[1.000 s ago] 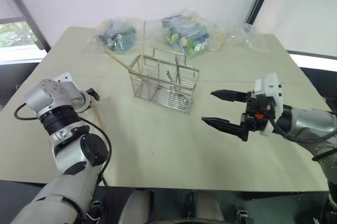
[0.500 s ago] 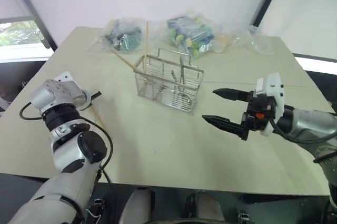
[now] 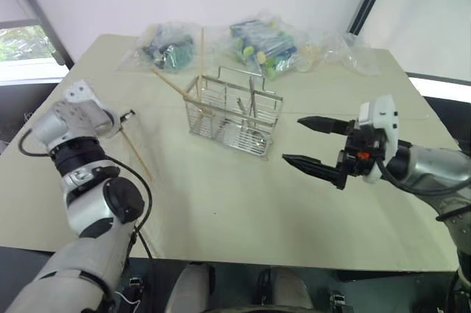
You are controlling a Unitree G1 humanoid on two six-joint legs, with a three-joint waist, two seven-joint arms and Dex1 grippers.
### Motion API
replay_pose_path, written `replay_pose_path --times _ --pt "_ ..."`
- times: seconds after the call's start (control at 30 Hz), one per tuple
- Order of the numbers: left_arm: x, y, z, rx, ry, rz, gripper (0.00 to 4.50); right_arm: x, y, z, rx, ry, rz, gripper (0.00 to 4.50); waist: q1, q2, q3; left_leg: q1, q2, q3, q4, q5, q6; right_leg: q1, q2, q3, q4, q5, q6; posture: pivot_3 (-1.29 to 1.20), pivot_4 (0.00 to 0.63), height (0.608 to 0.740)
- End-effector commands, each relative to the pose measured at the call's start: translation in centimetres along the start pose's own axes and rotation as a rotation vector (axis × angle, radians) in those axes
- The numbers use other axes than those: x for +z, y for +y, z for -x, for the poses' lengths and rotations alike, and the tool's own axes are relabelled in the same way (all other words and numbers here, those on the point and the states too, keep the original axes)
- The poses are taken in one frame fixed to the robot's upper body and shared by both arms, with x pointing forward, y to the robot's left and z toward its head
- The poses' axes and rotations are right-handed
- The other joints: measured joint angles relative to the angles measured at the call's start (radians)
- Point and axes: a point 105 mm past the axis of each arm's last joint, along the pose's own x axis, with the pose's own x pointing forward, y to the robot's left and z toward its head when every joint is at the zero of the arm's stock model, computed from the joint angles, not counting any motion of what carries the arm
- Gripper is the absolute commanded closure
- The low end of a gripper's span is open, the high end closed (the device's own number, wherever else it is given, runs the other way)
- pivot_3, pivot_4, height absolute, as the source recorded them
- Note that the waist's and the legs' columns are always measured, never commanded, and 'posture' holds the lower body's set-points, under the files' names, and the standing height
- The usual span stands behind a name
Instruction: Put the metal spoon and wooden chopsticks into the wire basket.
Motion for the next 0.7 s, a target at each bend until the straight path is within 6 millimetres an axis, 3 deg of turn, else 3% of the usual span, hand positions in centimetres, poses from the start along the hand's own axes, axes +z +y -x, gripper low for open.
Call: replay_pose_path --times 0.03,0.17,0.27,0.33,0.5,0.7 --pt "6.1 -1.9 2.7 -0.116 -0.258 0.024 4.46 0.9 0.0 0.0 0.001 -0.036 0.034 0.0 0.0 0.0 0.0 0.0 0.0 0.0 0.0 0.0 -0.001 0.0 0.0 0.0 0.0 0.0 0.0 0.0 0.15 0.633" --pt "11.5 -4.6 6.4 -0.301 -0.547 0.055 4.46 0.9 -0.1 0.0 0.0 -0.036 0.032 0.0 0.003 0.0 0.0 -0.001 0.0 0.0 0.0 0.002 -0.003 0.0 0.0 0.0 -0.001 0.0 0.0 0.0 0.15 0.633" --pt "16.3 -8.2 12.3 -0.591 -0.821 0.155 4.46 1.1 -0.1 0.0 -0.005 -0.04 0.035 0.0 0.004 -0.003 0.002 -0.001 0.0 0.0 0.001 0.002 -0.003 0.001 -0.001 0.0 -0.002 0.0 0.0 0.0 0.15 0.633" --pt "17.4 -9.9 14.4 -0.725 -0.872 0.203 4.46 1.3 -0.2 0.0 -0.013 -0.046 0.035 0.0 0.002 -0.004 0.003 -0.002 0.0 0.0 0.001 0.002 -0.003 0.001 -0.001 -0.001 -0.002 0.0 0.0 0.0 0.15 0.633" --pt "16.2 -14.8 16.2 -0.912 -0.883 0.084 4.46 1.3 -0.3 0.0 -0.032 -0.054 0.038 0.0 0.001 0.006 0.0 0.001 0.0 0.003 0.0 0.002 0.003 0.003 -0.002 -0.001 -0.004 0.0 0.001 0.0 0.15 0.633" --pt "11.0 -19.2 16.0 -1.063 -0.809 -0.174 4.46 1.5 -0.5 0.1 -0.08 -0.071 0.041 0.0 -0.002 0.003 0.002 0.001 0.001 0.002 0.001 0.001 0.007 0.002 0.001 -0.002 -0.002 0.001 0.0 0.0 0.15 0.633"
